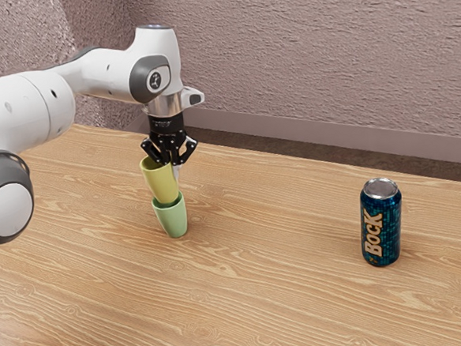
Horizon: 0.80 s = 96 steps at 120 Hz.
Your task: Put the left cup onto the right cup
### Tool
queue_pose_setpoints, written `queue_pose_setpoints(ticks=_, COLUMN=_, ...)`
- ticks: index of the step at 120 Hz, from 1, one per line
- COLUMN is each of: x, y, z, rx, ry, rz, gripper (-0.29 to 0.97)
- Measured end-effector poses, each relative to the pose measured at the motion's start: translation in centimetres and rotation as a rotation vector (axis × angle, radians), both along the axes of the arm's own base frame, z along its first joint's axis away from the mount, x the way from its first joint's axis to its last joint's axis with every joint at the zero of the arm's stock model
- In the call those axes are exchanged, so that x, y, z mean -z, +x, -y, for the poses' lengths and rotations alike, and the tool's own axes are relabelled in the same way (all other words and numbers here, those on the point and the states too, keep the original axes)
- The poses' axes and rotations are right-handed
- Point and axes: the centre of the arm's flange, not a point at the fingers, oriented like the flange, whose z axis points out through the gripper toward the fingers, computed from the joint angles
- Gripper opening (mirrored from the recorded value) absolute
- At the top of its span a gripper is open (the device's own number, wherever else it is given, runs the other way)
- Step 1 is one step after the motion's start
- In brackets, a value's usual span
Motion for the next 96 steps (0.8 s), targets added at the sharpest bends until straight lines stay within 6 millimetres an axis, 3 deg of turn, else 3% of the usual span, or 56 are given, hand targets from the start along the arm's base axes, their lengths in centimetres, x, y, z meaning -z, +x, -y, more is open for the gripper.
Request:
queue_pose_setpoints(ticks=62, x=1.4, y=-0.1, z=-0.4, rx=-0.012, ry=0.000, rz=-0.003, gripper=-0.09)
queue_pose_setpoints(ticks=83, x=1.4, y=0.0, z=-0.4, rx=-0.012, ry=-0.004, rz=0.000, gripper=0.27)
queue_pose_setpoints(ticks=96, x=1.3, y=0.0, z=-0.3, rx=-0.012, ry=-0.006, rz=0.002, gripper=0.42)
